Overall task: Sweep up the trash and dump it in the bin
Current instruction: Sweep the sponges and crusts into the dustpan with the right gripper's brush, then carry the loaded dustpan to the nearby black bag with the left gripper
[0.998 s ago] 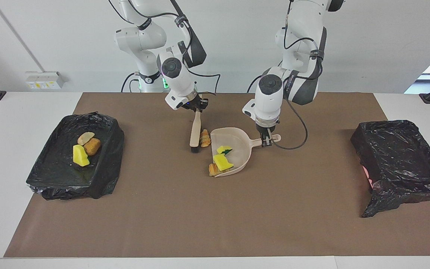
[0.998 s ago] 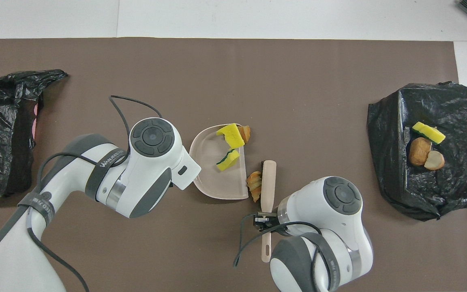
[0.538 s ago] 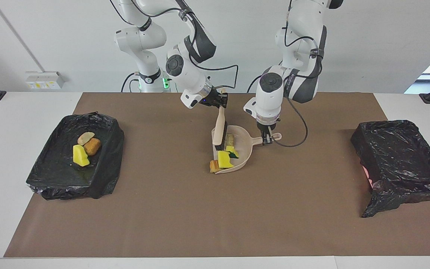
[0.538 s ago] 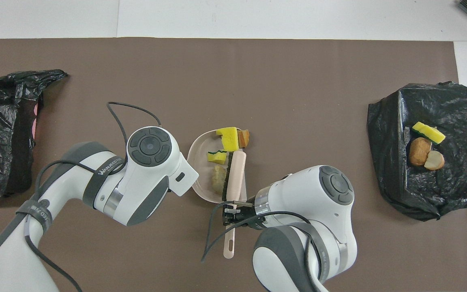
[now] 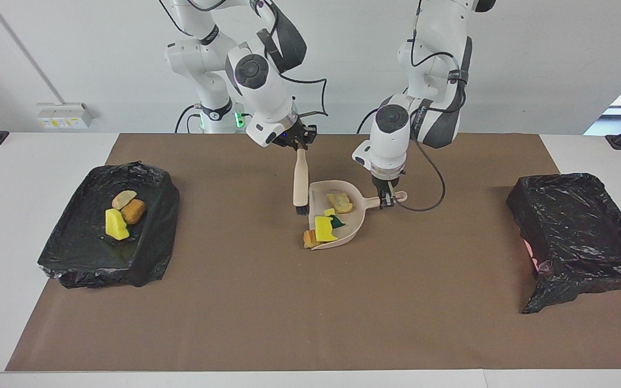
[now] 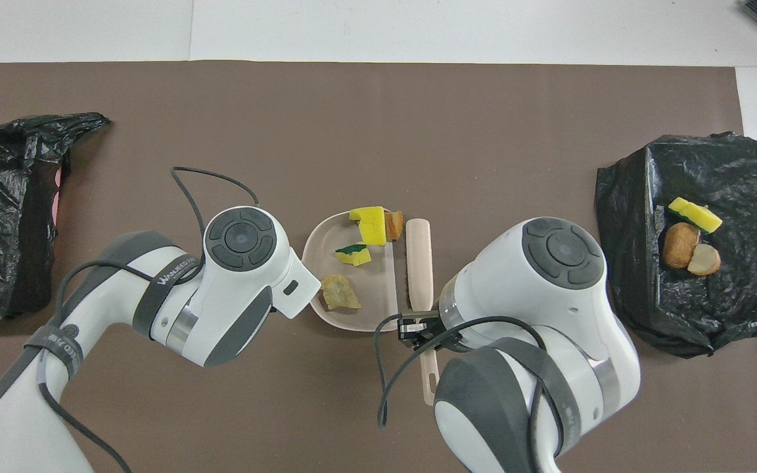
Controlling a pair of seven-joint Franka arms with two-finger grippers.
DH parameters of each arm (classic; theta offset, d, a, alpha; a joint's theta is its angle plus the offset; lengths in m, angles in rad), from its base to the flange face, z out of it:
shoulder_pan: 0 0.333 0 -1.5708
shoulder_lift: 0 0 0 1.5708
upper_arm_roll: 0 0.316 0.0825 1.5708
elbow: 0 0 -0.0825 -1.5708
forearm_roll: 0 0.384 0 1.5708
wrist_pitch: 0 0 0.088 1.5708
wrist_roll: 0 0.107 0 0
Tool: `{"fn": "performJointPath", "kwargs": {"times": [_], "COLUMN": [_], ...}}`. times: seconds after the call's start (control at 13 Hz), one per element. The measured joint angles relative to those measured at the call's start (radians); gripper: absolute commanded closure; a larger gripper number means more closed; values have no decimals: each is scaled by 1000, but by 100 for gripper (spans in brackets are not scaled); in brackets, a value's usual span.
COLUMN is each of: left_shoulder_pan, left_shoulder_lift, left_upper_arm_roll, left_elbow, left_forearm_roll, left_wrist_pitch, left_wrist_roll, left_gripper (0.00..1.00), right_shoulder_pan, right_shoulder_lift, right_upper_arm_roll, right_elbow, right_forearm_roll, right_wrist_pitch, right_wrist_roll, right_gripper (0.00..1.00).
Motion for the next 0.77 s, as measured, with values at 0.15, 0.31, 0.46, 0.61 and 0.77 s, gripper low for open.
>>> {"fn": "performJointPath", "kwargs": {"times": [0.15,0.31,0.46,0.61,0.77], "left_shoulder_pan": [1,4,8,11,11], "left_shoulder_lift": [-1,-1,-1,-1,-1], "left_upper_arm_roll": [0,2,2,1,1], "left_elbow": [-1,-2,-2,-2,-2], "left_forearm_roll": [0,0,0,0,0], "left_wrist_pitch": [0,0,0,0,0], "left_wrist_roll": [-23,-36,-49,-53,-53], "left_gripper": [100,100,100,100,100], "right_shoulder_pan": [-30,-59,-63,-59,-29], "right_shoulder_lift": [2,3,-5,-37,-100], "right_upper_arm_roll": [-1,-2,-2,0,4], "right_elbow": [1,1,-22,-76,-152], "right_forearm_roll": [-162,-280,-293,-275,-198], "right_wrist_pitch": [-53,-109,-129,-131,-131], "right_wrist_roll": [-93,-147,-152,-146,-102], "right_gripper": [100,100,100,100,100]}}
